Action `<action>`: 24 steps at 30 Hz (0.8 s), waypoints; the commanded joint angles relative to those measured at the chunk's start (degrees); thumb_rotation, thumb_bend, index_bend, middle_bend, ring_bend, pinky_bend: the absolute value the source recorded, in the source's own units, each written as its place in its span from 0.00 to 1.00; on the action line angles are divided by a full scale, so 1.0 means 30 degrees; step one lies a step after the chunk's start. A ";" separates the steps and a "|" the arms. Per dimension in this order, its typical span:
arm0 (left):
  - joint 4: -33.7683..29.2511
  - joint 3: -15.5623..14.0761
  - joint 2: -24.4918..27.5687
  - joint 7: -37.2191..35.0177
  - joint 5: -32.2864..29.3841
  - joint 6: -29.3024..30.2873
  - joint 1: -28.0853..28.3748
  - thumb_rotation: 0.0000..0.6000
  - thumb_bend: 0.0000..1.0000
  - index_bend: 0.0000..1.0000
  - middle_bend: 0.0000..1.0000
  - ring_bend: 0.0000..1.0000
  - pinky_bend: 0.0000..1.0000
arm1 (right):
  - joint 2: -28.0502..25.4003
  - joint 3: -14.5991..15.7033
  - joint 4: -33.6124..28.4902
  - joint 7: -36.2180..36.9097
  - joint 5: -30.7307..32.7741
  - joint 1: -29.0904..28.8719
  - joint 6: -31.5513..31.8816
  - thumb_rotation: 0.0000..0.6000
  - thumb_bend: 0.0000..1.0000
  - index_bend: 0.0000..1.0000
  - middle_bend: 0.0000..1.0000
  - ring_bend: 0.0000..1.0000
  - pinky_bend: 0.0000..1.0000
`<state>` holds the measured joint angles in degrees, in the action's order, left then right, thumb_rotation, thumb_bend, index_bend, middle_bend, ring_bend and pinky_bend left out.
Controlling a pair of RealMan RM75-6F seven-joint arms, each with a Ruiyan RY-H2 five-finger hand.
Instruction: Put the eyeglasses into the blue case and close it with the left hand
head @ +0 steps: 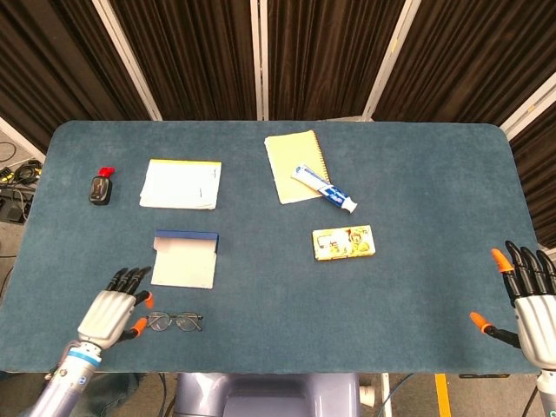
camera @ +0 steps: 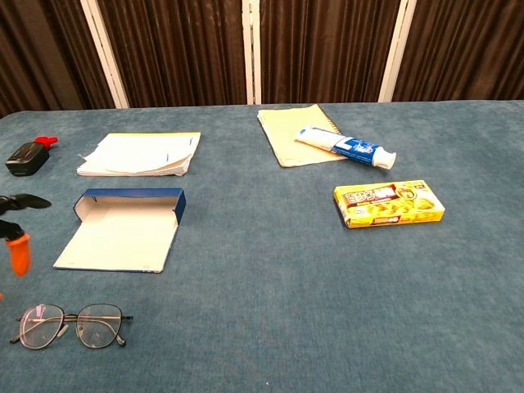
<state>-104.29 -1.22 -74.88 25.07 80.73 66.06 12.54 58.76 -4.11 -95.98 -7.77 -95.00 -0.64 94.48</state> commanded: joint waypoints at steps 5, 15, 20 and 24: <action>0.0467 0.0184 -0.1500 0.1612 -0.1432 -0.0178 0.0380 1.00 0.40 0.46 0.00 0.00 0.00 | -0.0157 -0.0032 -0.0034 0.0457 0.0125 -0.0027 -0.0015 1.00 0.00 0.00 0.00 0.00 0.00; 0.1331 0.0188 -0.2697 0.2089 -0.2643 -0.0407 0.0813 1.00 0.40 0.46 0.00 0.00 0.00 | -0.0236 0.0002 -0.0068 0.0566 0.0183 -0.0046 -0.0071 1.00 0.00 0.00 0.00 0.00 0.00; 0.1488 0.0211 -0.2949 0.2210 -0.2989 -0.0365 0.0964 1.00 0.43 0.46 0.00 0.00 0.00 | -0.0245 0.0006 -0.0078 0.0577 0.0194 -0.0054 -0.0072 1.00 0.00 0.00 0.00 0.00 0.00; 0.1539 0.0152 -0.3067 0.2259 -0.3128 -0.0422 0.1084 1.00 0.44 0.46 0.00 0.00 0.00 | -0.0255 -0.0002 -0.0072 0.0609 0.0246 -0.0063 -0.0096 1.00 0.00 0.00 0.00 0.00 0.00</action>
<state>-99.68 -0.74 -84.05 31.84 71.37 64.81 15.76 57.99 -4.11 -96.20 -5.94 -94.26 -0.83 94.19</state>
